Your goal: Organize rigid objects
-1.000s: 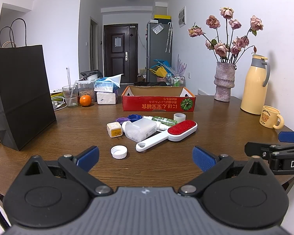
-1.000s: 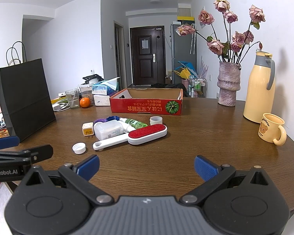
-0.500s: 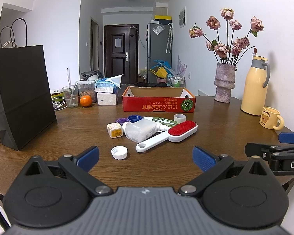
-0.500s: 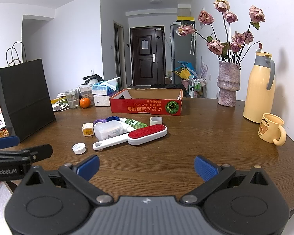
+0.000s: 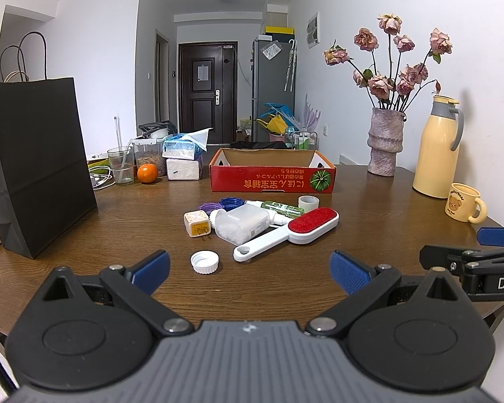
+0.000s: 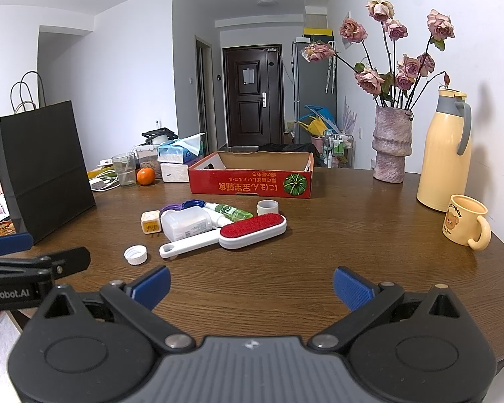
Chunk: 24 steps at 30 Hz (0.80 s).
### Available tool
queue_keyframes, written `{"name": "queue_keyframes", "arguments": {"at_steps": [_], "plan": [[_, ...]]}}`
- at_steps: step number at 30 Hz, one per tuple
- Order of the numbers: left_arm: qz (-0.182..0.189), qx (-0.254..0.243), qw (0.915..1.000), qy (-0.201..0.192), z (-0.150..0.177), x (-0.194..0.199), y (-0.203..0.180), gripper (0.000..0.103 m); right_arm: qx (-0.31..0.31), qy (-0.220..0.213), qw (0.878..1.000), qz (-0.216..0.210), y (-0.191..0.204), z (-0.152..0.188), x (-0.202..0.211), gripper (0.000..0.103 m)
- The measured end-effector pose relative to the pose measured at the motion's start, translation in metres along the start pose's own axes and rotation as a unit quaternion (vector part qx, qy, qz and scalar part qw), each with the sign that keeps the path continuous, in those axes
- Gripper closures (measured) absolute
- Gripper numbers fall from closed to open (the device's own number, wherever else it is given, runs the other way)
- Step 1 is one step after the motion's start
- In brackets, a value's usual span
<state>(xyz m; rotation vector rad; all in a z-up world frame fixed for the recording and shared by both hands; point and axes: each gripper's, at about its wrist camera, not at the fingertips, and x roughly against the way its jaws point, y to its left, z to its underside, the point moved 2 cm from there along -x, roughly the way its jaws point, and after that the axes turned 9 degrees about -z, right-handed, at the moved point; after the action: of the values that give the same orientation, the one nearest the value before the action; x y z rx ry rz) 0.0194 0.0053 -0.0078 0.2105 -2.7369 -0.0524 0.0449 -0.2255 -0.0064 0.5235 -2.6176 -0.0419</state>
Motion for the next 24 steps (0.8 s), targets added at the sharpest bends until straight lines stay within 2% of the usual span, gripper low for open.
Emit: {"name": "queue_keyframes", "arguments": {"at_steps": [16, 24], "plan": [[-0.002, 0.001, 1.0, 0.001, -0.002, 0.0, 0.003, 0.0, 0.001, 0.003, 1.0, -0.001, 0.0, 0.0, -0.003, 0.0], [-0.013, 0.003, 0.9999, 0.006, -0.003, -0.019, 0.006, 0.0, 0.003, 0.009, 1.0, -0.002, -0.001, -0.001, -0.019, 0.0]]}}
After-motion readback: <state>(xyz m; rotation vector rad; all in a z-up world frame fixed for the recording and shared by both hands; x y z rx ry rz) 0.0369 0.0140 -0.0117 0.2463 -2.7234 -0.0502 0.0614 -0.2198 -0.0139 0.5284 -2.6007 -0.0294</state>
